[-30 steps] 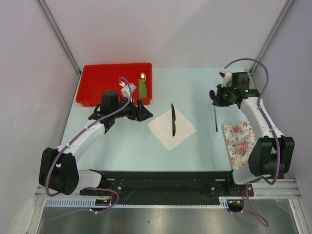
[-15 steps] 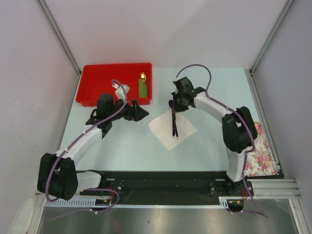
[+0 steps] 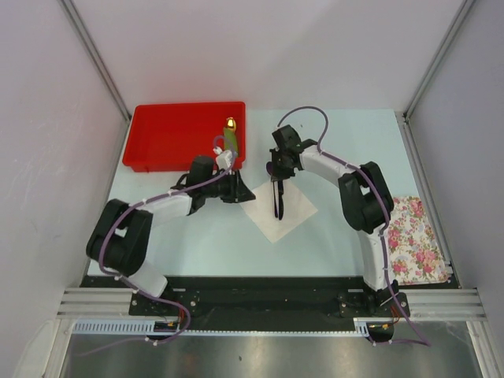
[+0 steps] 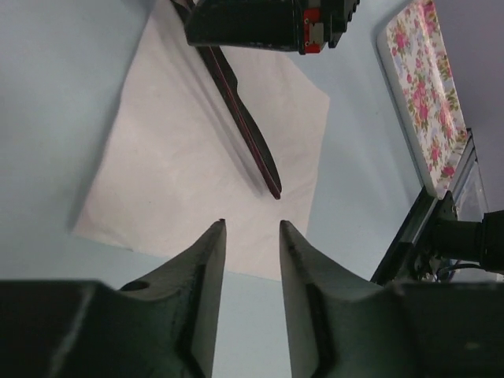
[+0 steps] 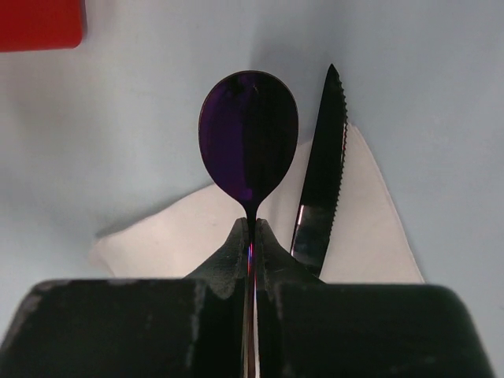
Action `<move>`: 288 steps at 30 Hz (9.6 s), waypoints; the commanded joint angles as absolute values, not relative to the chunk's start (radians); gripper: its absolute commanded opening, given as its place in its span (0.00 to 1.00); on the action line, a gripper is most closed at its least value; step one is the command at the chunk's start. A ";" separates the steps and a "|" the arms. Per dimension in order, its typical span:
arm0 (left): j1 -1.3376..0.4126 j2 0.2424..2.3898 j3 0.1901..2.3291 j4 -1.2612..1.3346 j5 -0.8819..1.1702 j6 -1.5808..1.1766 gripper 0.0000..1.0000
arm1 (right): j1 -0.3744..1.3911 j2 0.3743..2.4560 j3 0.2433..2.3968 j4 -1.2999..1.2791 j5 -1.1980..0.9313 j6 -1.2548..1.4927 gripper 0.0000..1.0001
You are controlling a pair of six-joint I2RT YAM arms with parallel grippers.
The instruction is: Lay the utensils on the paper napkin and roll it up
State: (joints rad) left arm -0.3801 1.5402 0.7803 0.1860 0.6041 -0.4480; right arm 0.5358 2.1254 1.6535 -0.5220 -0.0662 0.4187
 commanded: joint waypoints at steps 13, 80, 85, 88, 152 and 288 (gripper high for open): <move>-0.431 1.812 0.950 0.183 0.531 -0.514 0.13 | 0.511 2.213 1.756 -0.497 -0.025 0.420 0.00; -0.433 1.891 0.980 0.130 0.486 -0.534 0.00 | 0.532 2.164 1.690 -0.586 0.015 0.522 0.00; -0.434 1.893 0.980 0.129 0.486 -0.534 0.00 | 0.532 2.160 1.669 -0.588 0.018 0.535 0.00; -0.434 1.894 0.980 0.127 0.485 -0.535 0.00 | 0.537 2.161 1.660 -0.592 0.029 0.551 0.00; -0.948 1.492 0.695 -0.022 0.365 1.101 0.41 | 0.221 1.838 1.451 -0.727 -0.644 0.058 0.98; -0.614 1.776 0.885 0.135 0.812 -0.486 0.33 | 0.385 2.039 1.195 -0.664 -0.793 0.026 0.14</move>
